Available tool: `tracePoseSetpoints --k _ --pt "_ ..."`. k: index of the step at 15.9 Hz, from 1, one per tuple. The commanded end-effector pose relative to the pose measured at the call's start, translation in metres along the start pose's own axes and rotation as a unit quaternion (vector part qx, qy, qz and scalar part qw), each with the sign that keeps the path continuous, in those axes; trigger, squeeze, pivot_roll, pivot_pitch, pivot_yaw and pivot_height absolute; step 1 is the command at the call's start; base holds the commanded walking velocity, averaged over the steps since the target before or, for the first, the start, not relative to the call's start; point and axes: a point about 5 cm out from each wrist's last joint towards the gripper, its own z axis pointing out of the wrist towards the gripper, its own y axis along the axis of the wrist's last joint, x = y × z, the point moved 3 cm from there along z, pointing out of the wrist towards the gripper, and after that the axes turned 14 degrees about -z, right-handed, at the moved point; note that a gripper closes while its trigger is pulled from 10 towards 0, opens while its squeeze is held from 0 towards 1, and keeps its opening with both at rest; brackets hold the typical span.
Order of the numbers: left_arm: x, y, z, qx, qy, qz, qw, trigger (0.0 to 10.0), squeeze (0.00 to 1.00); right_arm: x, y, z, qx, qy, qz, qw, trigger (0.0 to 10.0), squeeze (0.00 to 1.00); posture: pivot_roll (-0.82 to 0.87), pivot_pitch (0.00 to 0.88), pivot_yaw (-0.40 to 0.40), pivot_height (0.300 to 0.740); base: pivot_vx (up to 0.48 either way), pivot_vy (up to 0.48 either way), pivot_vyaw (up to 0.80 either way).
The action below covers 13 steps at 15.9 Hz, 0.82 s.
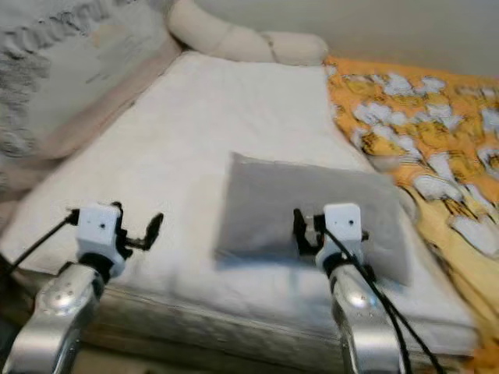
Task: Clean up the room
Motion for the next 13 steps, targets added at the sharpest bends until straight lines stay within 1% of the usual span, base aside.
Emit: tracePoseSetpoints --k 1,5,8,13 --pt "-0.0011 0.0046 0.0017 -0.007 -0.002 0.001 1.0 10.0 0.0 -0.0021 0.0022 0.0008 -0.001 -0.003 0.0 1.0 10.0 0.0 -0.03 0.0 -0.016 0.74 0.0 0.0 0.0" --pt "-0.0004 0.0064 0.003 -0.01 -0.004 0.001 1.0 10.0 0.0 -0.0021 0.004 0.0015 -0.004 -0.002 0.008 1.0 10.0 0.0 -0.04 0.0 -0.013 0.74 0.0 0.0 0.0" --pt "-0.0015 0.0107 0.0077 -0.016 -0.009 -0.001 1.0 10.0 0.0 -0.0084 0.0047 0.005 -0.002 -0.014 0.014 1.0 10.0 0.0 -0.04 0.0 -0.005 0.74 0.28 0.0 -0.76" --pt "0.001 0.0131 0.0096 -0.018 -0.01 0.0 1.0 10.0 0.0 -0.0116 0.0068 0.0084 -0.005 -0.019 0.009 1.0 10.0 0.0 -0.04 0.0 0.0 0.74 0.298 0.0 0.0"
